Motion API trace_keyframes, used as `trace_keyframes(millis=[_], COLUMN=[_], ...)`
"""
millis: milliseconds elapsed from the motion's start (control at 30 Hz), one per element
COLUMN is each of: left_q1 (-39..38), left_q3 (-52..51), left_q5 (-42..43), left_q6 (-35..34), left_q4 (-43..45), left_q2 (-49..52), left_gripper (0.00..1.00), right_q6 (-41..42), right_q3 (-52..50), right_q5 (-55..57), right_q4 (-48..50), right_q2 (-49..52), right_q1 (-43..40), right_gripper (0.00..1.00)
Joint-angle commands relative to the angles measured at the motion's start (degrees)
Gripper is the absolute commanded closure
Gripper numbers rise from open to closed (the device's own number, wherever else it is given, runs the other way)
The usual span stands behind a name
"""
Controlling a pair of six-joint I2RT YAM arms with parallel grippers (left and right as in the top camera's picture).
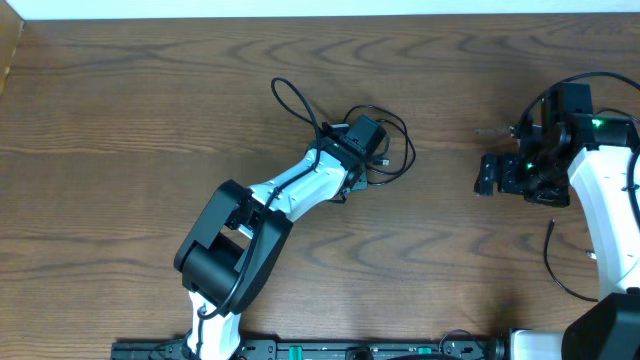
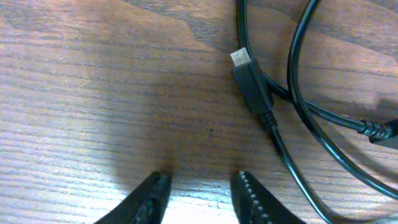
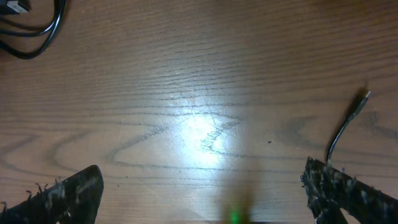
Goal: Untangle cables
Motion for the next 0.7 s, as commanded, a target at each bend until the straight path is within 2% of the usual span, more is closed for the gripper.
trace_keyframes(millis=[0,133,200,267,300,667], left_q1=[0.5,0.5,0.5,0.5,0.5,0.5], left_q3=[0.9,1.3,1.3,1.3,1.3,0.9], left_q5=[-2.0,2.0,4.8,5.0,5.0,5.0], left_q6=[1.4,13.1,18.0,18.3,18.3,18.3], left_q4=[-0.3,7.3,9.9,11.3,11.5,17.6], left_q2=[-3.3,-8.1,-9.2,-9.4,-9.2,-2.6], left_gripper=[0.64,0.63,0.49,0.35,0.33,0.32], right_q6=[0.7,0.7,0.7,0.7,0.7,0.7], right_q3=[-0.3,-0.3,-0.3,-0.3,-0.3,-0.3], right_q5=[0.4,0.4,0.4,0.4,0.4,0.4], right_q4=[0.1,0.0,0.0,-0.2,-0.3,-1.5], right_q2=[-0.1,0.0,-0.1,0.0,0.0,-0.1], right_q1=[0.3,0.3,0.3,0.4,0.4,0.3], right_gripper=[0.01,0.01,0.01,0.01,0.01,0.01])
